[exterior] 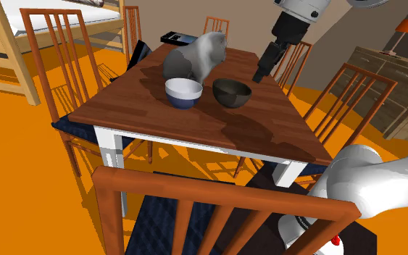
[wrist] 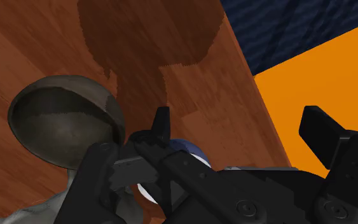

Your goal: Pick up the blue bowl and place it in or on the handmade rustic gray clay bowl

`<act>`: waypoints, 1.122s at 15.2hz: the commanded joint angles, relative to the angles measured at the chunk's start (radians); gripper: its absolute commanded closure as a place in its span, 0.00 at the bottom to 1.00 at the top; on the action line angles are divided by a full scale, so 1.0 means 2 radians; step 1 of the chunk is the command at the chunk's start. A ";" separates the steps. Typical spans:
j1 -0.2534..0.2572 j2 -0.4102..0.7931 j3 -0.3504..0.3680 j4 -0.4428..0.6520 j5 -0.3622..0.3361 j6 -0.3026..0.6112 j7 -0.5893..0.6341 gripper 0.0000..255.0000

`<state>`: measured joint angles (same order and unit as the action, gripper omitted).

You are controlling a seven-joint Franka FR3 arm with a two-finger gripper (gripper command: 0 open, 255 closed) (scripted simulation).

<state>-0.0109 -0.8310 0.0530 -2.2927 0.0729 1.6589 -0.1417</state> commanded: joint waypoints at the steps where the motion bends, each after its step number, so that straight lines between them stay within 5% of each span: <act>1: 0.000 0.000 0.000 0.000 0.000 0.000 0.000 0.00; 17: -0.022 0.319 0.084 0.168 -0.050 0.105 0.110 0.00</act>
<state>-0.0562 -0.2349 0.2080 -1.9888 -0.0156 1.8657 0.0554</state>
